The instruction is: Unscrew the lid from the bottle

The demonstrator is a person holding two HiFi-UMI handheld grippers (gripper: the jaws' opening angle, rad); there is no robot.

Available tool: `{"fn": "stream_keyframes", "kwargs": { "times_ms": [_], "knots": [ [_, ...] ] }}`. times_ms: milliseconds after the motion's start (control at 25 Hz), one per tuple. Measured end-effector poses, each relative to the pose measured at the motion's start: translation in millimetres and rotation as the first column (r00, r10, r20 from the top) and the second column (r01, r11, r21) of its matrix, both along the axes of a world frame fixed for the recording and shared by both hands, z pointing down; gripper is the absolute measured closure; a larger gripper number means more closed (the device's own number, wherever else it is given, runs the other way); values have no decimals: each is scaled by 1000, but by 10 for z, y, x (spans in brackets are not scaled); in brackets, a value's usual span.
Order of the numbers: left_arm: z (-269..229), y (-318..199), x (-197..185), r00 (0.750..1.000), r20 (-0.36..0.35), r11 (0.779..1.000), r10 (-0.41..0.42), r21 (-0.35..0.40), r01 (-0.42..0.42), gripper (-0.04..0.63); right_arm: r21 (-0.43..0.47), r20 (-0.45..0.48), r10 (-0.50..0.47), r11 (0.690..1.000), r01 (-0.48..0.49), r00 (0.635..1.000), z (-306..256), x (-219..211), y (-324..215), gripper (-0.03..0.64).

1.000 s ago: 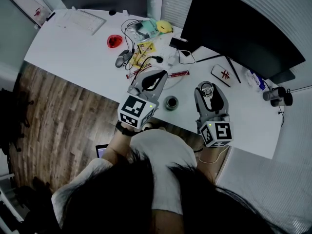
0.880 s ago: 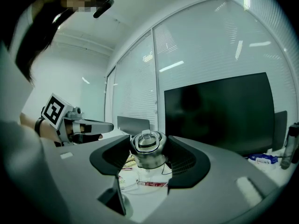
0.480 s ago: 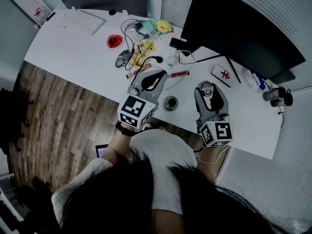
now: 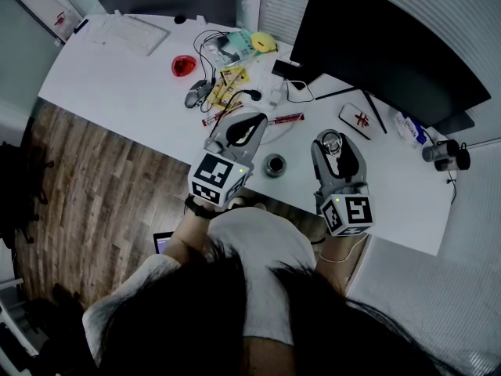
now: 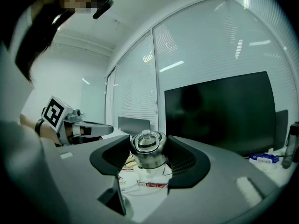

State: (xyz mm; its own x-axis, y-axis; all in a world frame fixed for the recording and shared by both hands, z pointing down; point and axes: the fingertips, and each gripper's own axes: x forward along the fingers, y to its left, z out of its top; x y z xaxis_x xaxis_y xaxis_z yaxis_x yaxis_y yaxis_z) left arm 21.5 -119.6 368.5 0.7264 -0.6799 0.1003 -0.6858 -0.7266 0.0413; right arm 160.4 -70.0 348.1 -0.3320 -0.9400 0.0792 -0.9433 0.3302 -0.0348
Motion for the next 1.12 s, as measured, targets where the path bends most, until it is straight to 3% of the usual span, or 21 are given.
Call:
{"fn": "stream_keyframes", "kwargs": {
  "times_ms": [1120],
  "knots": [
    [15, -15, 2, 1000, 12, 1000, -3, 2, 3, 537, -20, 14, 3, 1000, -3, 1000, 58, 33, -12, 365]
  ]
}}
